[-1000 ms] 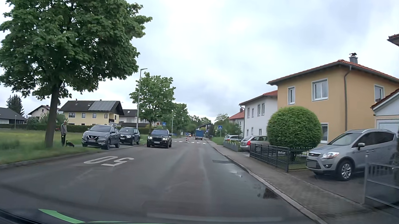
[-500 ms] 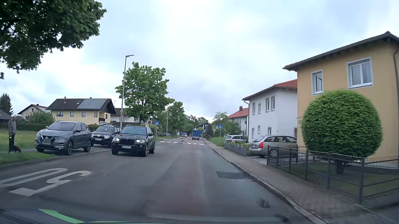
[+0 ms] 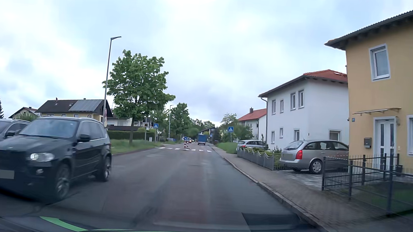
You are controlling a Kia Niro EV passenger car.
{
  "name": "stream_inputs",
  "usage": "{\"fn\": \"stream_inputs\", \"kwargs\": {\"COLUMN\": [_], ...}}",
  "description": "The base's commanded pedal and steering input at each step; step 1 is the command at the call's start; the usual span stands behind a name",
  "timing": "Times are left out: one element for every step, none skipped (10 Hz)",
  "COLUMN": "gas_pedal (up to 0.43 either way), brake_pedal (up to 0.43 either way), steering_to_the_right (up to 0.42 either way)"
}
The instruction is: Follow the waypoints while adhering to traffic rules and regulations
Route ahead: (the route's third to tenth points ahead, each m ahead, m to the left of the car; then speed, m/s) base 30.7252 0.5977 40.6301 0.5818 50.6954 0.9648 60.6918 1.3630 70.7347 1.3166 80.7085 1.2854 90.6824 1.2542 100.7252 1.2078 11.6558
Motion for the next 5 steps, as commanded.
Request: {"fn": "stream_inputs", "kwargs": {"gas_pedal": [0.118, 0.118, 0.118, 0.118, 0.118], "brake_pedal": [0.0, 0.0, 0.0, 0.0, 0.0], "steering_to_the_right": [-0.003, -0.003, -0.003, -0.003, -0.003]}}
